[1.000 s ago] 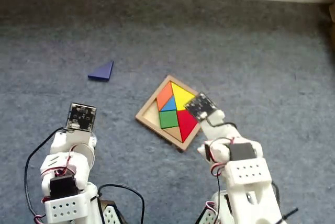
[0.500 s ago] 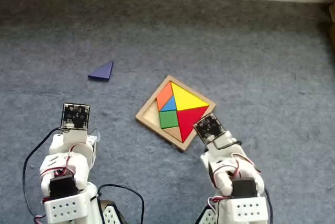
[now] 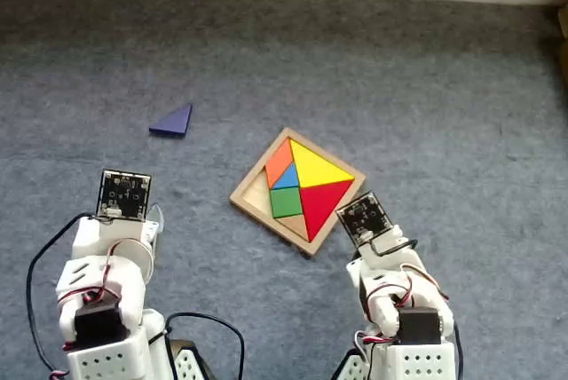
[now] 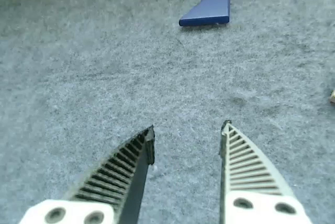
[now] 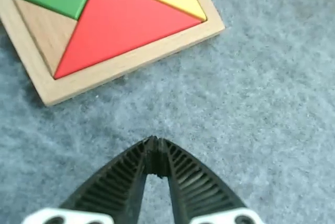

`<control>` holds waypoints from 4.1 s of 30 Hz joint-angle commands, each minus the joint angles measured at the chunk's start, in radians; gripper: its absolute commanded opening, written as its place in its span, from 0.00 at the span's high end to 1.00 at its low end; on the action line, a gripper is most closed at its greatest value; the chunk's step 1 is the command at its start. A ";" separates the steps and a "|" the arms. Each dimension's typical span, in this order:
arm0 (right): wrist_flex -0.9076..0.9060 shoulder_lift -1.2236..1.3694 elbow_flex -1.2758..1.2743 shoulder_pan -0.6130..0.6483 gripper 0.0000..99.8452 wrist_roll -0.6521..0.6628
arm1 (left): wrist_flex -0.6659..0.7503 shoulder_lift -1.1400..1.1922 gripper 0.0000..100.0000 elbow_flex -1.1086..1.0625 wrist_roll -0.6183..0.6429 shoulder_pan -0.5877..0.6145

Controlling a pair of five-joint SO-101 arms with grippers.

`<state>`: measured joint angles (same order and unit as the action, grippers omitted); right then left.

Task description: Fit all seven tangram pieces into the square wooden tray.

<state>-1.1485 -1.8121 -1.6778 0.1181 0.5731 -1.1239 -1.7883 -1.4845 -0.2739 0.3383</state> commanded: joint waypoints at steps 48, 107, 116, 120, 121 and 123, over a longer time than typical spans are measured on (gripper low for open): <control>-0.019 0.019 -0.147 -0.018 0.99 -0.003 | -0.218 2.545 0.79 2.143 -0.077 -0.237; -0.016 0.012 -0.147 -0.051 0.99 -0.003 | -0.631 2.161 0.79 1.943 -0.181 -0.223; -0.016 0.012 -0.147 -0.053 0.99 -0.003 | -0.482 1.957 0.75 1.546 -0.227 -0.197; -0.016 0.012 -0.147 -0.054 0.99 -0.003 | -0.299 1.980 0.75 1.431 -0.232 -0.145; -0.016 0.012 -0.147 -0.054 0.99 -0.003 | -0.259 1.994 0.75 1.411 -0.232 -0.136; -0.016 0.012 -0.147 -0.054 0.99 -0.003 | -0.201 2.031 0.75 1.392 -0.259 -0.124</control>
<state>-1.1669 -1.8121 -1.6778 0.0813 0.5731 -1.4154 0.2325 -0.0775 -0.4994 0.1864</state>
